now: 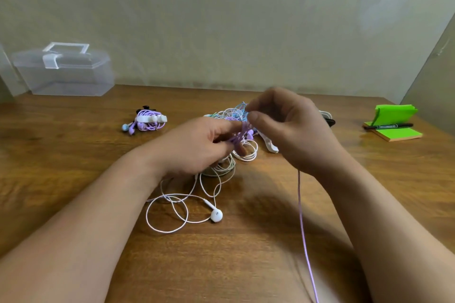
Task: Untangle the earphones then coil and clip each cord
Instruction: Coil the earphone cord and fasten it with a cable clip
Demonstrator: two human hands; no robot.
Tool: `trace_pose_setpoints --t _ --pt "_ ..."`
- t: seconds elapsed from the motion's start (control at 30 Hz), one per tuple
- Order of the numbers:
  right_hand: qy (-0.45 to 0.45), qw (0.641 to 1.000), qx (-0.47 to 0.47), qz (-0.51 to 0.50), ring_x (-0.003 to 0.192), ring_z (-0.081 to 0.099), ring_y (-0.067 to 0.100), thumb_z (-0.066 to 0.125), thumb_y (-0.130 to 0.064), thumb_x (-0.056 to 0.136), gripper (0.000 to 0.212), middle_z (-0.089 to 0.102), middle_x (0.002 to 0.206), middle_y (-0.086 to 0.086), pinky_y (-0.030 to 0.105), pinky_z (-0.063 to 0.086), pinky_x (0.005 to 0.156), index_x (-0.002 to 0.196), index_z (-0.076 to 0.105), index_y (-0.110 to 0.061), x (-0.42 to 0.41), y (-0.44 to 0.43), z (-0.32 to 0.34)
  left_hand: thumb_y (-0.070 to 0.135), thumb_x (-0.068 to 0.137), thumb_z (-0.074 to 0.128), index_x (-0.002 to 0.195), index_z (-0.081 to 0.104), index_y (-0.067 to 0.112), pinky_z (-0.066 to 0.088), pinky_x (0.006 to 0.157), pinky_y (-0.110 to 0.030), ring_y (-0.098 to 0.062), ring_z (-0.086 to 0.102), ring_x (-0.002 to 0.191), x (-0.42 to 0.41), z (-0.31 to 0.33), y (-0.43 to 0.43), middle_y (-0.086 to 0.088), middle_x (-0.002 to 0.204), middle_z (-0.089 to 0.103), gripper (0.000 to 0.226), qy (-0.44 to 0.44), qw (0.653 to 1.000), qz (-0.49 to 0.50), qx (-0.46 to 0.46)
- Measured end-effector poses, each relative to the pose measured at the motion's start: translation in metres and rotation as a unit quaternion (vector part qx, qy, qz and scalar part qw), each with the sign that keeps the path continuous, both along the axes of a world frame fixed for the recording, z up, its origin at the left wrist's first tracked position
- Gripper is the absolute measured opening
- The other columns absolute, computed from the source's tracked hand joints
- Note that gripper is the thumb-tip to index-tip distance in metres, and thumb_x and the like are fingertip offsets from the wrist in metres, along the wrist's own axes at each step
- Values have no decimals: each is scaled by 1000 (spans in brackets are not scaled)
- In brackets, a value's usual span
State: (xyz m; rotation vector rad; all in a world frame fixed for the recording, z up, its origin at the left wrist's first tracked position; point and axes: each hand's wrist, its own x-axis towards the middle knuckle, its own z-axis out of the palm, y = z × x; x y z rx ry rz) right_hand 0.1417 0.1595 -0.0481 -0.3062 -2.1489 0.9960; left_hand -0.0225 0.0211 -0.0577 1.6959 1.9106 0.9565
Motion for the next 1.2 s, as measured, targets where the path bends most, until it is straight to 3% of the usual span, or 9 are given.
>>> trace_pose_setpoints --t 0.07,0.17,0.3,0.4,0.53,0.63,0.9,1.03,1.2 --pt "3 1000 8 2 88 74 14 71 -10 97 11 77 93 -5 34 58 79 99 73 -21 0 2 1 14 106 51 122 69 41 46 73 -33 -11 53 74 5 3 -2 11 96 76 35 -35 999 -21 -23" --pt "3 1000 3 9 81 71 9 71 -11 98 10 76 89 -9 26 53 73 98 72 -21 -1 4 2 5 108 36 122 71 19 46 70 -22 -11 54 73 9 9 -6 15 80 69 40 -98 992 -58 -44" --pt "19 998 -39 33 59 59 -1 69 -6 99 6 69 78 -8 10 42 57 98 71 -12 2 4 4 21 103 31 132 68 19 50 85 -42 -24 60 85 10 11 -10 -14 107 73 46 -127 987 -95 -32" --pt "21 997 -51 48 52 57 -1 68 -4 99 3 67 73 -9 7 40 53 99 70 -7 2 4 4 12 109 31 132 66 15 50 81 -39 -23 60 81 10 10 -9 4 101 73 43 -122 987 -100 -37" --pt "22 994 -83 67 54 57 0 68 -6 99 4 67 69 -11 9 42 52 102 69 -3 2 7 4 14 112 40 126 69 10 50 75 -32 -19 58 77 12 8 -7 6 86 63 32 -116 986 -113 -28" --pt "26 987 -137 82 57 56 4 68 -7 99 4 66 70 -5 12 42 51 100 69 -3 0 10 4 11 109 46 128 68 12 50 70 -26 -20 57 74 15 10 -7 13 89 73 29 -127 985 -111 -16" --pt "8 926 -343 155 51 40 8 65 -11 95 8 56 67 3 18 31 44 102 67 -7 -10 20 -9 15 95 63 133 65 22 54 59 -19 -12 58 56 20 4 1 -11 106 79 38 -254 961 -85 66" --pt "-22 929 -338 152 54 35 10 59 -16 104 18 48 71 9 19 33 45 103 63 1 -21 9 -22 21 89 65 133 64 20 52 57 -22 -10 57 52 17 0 8 -6 96 80 44 -313 939 -45 136" --pt "-97 935 -292 175 50 28 9 48 -16 111 26 50 74 4 19 32 43 91 64 -15 -25 -9 -21 19 93 65 136 63 25 50 55 -20 -9 58 51 8 -3 15 -7 82 77 44 -297 931 39 207"
